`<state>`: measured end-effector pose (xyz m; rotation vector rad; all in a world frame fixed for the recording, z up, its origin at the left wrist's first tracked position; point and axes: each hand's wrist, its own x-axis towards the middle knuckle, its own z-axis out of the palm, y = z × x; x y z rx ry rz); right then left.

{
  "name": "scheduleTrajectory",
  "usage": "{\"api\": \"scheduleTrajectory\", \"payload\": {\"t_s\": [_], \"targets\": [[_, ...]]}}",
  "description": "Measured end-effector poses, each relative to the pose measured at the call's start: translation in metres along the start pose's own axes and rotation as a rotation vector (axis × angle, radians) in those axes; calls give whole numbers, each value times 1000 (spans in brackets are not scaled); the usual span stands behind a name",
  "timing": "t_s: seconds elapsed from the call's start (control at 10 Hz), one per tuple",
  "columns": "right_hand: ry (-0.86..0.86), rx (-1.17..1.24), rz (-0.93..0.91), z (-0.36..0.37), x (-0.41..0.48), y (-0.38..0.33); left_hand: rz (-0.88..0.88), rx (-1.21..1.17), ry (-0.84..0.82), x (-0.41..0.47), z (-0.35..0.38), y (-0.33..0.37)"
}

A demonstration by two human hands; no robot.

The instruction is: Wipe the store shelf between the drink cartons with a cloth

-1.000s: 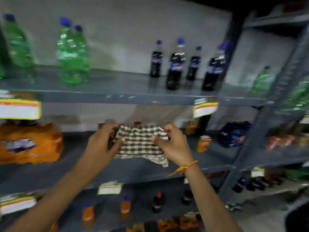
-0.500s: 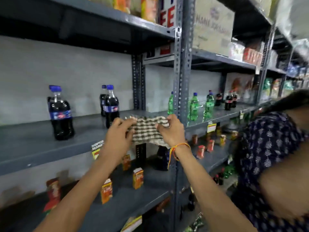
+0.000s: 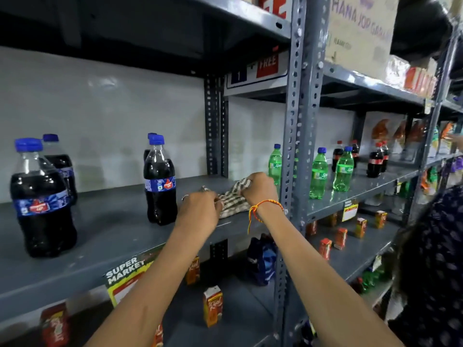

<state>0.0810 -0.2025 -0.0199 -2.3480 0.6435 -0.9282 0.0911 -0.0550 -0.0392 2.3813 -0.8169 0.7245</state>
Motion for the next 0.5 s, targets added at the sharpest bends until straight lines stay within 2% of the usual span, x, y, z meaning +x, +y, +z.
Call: {"api": "scheduleTrajectory", "payload": {"t_s": [0.1, 0.2, 0.3, 0.4, 0.5], "targets": [[64, -133, -37, 11, -3, 4, 6, 296, -4, -4, 4, 4], [195, -192, -119, 10, -15, -1, -36, 423, 44, -11, 0, 13], [273, -46, -198, 4, -43, -7, 12, 301, 154, -32, -18, 17], [260, 330, -355, -2, -92, -30, 65, 123, 262, -72, -58, 11], [67, 726, -395, -16, -165, -54, 84, 103, 365, -114, -101, 0]]}}
